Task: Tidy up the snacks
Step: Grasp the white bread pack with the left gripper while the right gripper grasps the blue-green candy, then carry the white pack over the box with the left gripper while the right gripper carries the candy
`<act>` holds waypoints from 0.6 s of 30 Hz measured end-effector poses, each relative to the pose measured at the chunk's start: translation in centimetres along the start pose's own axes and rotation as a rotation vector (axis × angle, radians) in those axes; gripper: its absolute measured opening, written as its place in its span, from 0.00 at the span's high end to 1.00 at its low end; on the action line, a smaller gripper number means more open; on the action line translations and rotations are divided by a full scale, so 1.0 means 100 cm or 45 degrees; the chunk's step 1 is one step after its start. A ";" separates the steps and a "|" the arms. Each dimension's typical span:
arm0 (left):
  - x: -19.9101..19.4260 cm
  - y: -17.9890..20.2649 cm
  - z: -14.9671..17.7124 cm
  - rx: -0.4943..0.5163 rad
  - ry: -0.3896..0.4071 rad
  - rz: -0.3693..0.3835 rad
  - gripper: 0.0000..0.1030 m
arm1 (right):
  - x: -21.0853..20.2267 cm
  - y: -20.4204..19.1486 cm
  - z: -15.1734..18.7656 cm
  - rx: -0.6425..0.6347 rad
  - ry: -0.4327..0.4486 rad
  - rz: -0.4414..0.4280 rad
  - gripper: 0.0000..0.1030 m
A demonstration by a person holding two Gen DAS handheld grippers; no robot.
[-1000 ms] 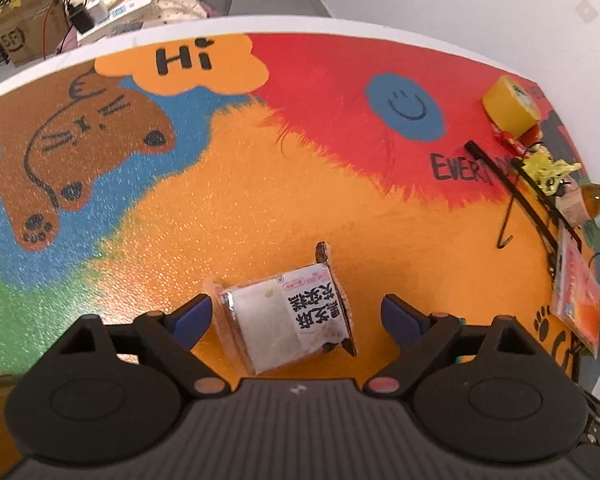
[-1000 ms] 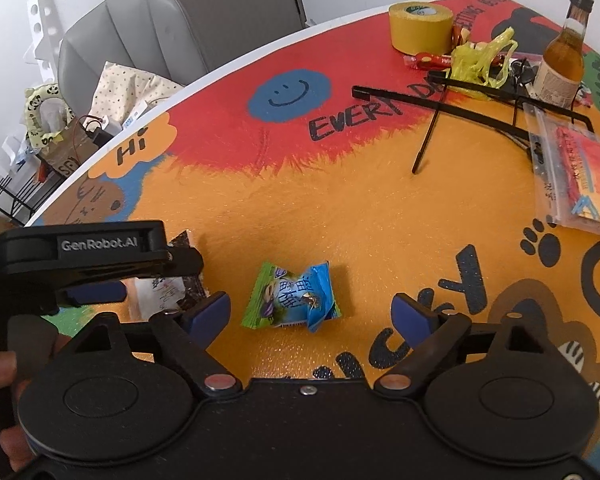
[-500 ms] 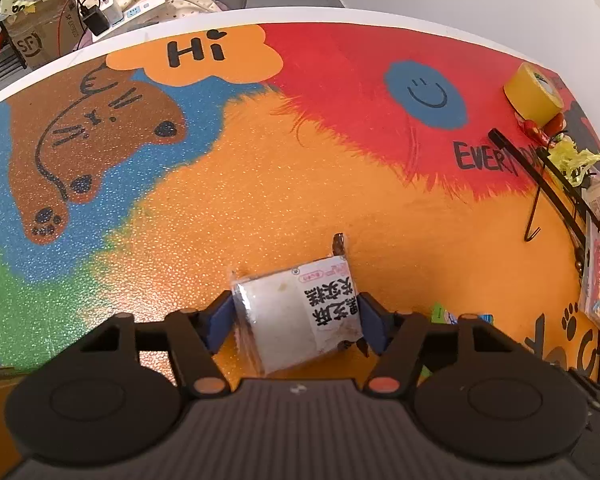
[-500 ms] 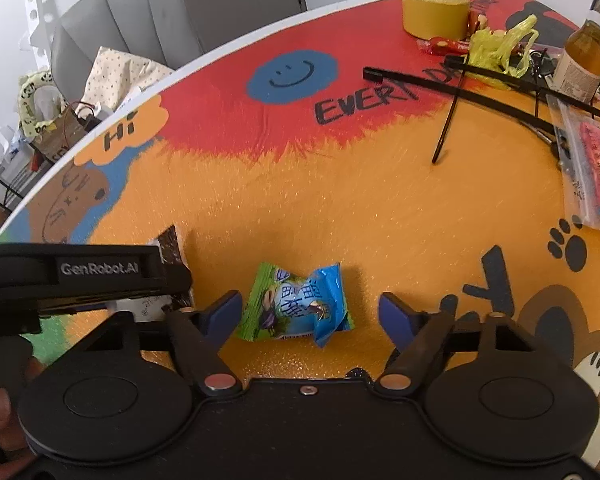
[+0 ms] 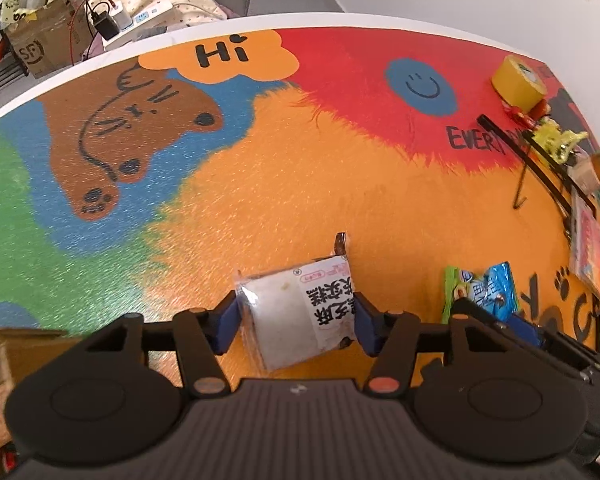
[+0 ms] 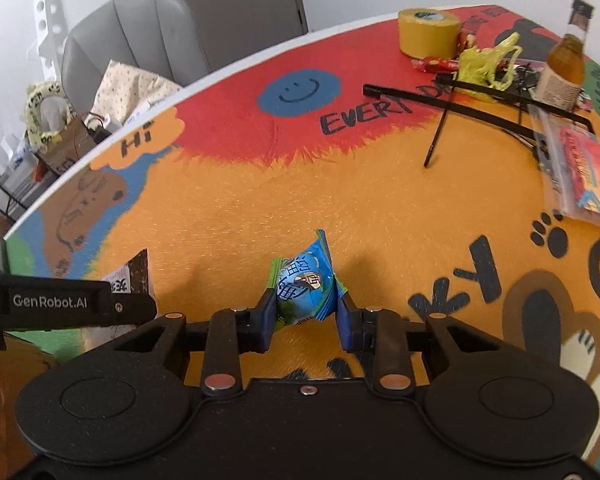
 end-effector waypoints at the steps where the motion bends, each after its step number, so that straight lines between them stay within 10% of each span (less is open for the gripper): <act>1: -0.006 0.001 0.002 0.013 0.005 0.007 0.45 | -0.006 -0.001 0.003 0.009 0.008 0.001 0.72; 18: -0.109 -0.013 0.039 0.172 0.090 0.114 0.45 | -0.106 -0.030 0.052 0.109 0.114 0.044 0.72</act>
Point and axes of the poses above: each gripper's, at about its wrist camera, not at the fingertips, and x roughly the way its jaws point, y to its right, z to its underside, the point moved 9 cm from there along x, roughly the way its jaws point, and after that the axes turned 13 degrees about z, right-handed, at the moved point
